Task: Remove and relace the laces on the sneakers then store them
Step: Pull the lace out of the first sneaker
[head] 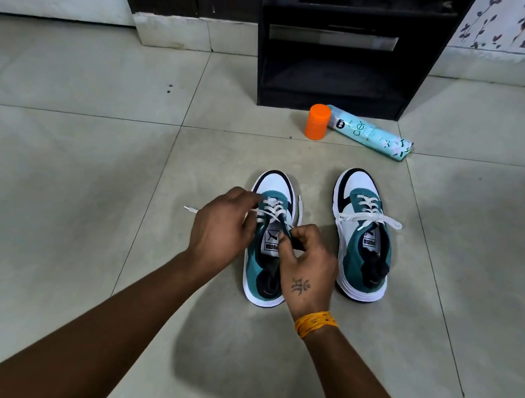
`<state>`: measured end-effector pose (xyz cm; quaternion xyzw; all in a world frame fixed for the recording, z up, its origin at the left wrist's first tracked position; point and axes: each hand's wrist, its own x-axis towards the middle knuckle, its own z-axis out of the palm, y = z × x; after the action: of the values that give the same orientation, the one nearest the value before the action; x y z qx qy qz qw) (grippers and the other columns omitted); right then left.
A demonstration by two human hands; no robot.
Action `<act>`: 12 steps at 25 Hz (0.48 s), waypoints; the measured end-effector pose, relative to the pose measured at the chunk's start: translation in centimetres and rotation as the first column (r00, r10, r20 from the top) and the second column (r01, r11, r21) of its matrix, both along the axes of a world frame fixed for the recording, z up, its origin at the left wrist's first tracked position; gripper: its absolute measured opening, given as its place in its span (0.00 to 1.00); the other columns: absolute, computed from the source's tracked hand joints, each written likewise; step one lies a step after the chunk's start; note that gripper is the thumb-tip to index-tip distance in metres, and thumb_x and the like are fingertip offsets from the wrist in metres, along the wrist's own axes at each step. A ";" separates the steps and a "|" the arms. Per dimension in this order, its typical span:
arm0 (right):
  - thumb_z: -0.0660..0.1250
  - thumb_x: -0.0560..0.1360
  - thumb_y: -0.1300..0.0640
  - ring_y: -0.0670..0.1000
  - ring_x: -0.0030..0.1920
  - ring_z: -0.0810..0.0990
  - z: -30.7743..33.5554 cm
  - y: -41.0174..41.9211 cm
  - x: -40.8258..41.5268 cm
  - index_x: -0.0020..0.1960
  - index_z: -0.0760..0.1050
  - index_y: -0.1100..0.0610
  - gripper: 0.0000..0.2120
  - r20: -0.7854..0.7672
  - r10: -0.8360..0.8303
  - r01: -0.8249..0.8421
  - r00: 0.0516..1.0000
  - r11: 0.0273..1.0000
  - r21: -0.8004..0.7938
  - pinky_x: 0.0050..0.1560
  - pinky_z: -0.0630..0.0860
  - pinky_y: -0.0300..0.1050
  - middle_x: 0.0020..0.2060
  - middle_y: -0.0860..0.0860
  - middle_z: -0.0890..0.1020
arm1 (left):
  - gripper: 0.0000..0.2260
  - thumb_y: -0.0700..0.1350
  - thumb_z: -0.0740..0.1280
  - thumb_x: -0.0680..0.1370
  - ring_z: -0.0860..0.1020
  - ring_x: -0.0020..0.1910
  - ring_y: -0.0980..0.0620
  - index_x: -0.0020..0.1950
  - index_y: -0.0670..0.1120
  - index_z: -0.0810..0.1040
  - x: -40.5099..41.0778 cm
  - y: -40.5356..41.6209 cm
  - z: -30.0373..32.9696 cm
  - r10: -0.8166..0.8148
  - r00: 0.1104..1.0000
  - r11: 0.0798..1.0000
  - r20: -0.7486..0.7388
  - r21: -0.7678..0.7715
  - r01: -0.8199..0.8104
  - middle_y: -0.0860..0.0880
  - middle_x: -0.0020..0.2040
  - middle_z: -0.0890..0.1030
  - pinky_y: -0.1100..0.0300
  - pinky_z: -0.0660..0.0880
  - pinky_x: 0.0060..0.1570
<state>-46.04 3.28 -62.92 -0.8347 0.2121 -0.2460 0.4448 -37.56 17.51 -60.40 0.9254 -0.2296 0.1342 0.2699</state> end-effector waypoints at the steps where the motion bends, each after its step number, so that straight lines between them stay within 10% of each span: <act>1: 0.74 0.75 0.55 0.45 0.41 0.82 0.0 0.0 0.0 0.45 0.77 0.52 0.06 -0.001 0.002 -0.002 1.000 1.000 -0.002 0.42 0.76 0.42 0.39 0.46 0.83 | 0.10 0.44 0.69 0.77 0.81 0.42 0.48 0.58 0.50 0.84 0.3 0.2 0.2 -0.080 0.995 0.991 0.064 0.113 0.072 0.50 0.50 0.83 0.56 0.78 0.39; 4: 0.74 0.75 0.55 0.45 0.41 0.81 0.1 0.0 0.0 0.45 0.77 0.52 0.06 -0.004 0.014 -0.014 1.000 1.000 -0.007 0.41 0.75 0.41 0.40 0.46 0.83 | 0.05 0.45 0.69 0.77 0.80 0.41 0.50 0.50 0.49 0.84 0.5 -0.1 0.5 -0.082 0.992 0.994 0.097 0.085 0.074 0.52 0.44 0.81 0.55 0.76 0.37; 8: 0.74 0.75 0.54 0.46 0.42 0.82 0.0 0.0 0.0 0.44 0.77 0.52 0.06 -0.008 0.010 -0.010 1.000 1.000 0.003 0.43 0.78 0.46 0.40 0.45 0.83 | 0.05 0.43 0.71 0.75 0.82 0.40 0.54 0.42 0.52 0.84 1.0 0.3 0.7 0.295 0.877 0.824 -0.380 -0.363 -0.434 0.55 0.39 0.83 0.60 0.75 0.41; 12: 0.73 0.75 0.54 0.47 0.42 0.82 -0.2 0.4 0.0 0.45 0.77 0.52 0.06 0.016 0.033 -0.033 0.999 0.999 -0.002 0.43 0.80 0.49 0.41 0.46 0.83 | 0.13 0.42 0.70 0.76 0.82 0.44 0.46 0.59 0.50 0.84 0.8 1.4 0.1 -0.017 0.992 0.990 0.127 0.141 -0.002 0.50 0.49 0.82 0.53 0.79 0.35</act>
<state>-46.08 3.65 -63.10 -0.8365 0.1943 -0.2456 0.4497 -36.76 18.90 -60.27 0.9308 -0.2589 0.1757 0.1891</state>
